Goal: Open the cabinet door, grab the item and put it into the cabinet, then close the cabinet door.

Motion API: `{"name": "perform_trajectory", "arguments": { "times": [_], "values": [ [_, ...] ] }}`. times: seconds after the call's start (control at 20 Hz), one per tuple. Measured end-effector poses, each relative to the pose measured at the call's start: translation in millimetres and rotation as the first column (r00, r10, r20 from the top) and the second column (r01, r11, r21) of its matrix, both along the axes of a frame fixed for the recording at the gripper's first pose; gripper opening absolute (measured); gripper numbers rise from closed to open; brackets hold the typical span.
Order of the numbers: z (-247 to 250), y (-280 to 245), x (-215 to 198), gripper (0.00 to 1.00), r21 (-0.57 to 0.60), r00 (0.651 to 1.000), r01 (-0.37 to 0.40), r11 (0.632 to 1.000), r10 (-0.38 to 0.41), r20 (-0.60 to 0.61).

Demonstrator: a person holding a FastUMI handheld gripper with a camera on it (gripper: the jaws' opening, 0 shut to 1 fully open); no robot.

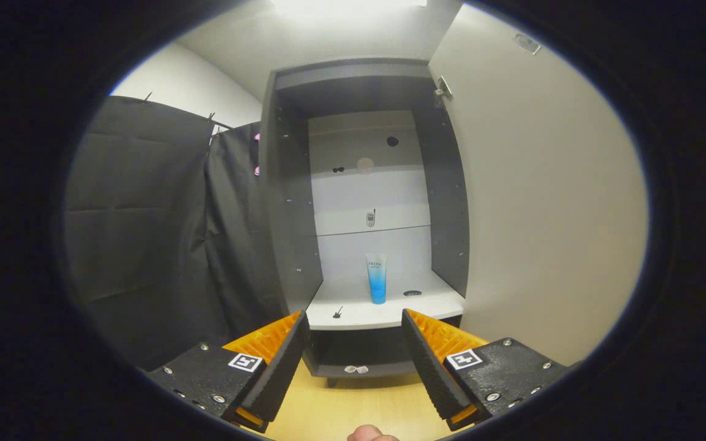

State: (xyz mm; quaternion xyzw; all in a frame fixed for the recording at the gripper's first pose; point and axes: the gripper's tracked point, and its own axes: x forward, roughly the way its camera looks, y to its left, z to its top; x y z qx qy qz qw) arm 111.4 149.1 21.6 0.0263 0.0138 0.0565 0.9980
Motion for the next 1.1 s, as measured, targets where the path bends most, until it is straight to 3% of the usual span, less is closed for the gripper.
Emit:
{"name": "perform_trajectory", "arguments": {
  "times": [0.15,0.35,0.8,1.1],
  "values": [
    [-6.9,2.0,-57.1,0.93,0.002,1.0,-0.026,1.0,0.026,-0.01],
    [-19.8,4.3,-104.3,0.93,0.037,0.998,-0.045,0.998,0.047,-0.044],
    [-14.1,-48.3,-128.9,0.93,0.014,0.999,0.03,0.999,-0.03,-0.035],
    [-2.0,-126.8,-151.6,0.93,-0.005,0.991,0.133,0.991,-0.133,-0.028]
  ]
}}
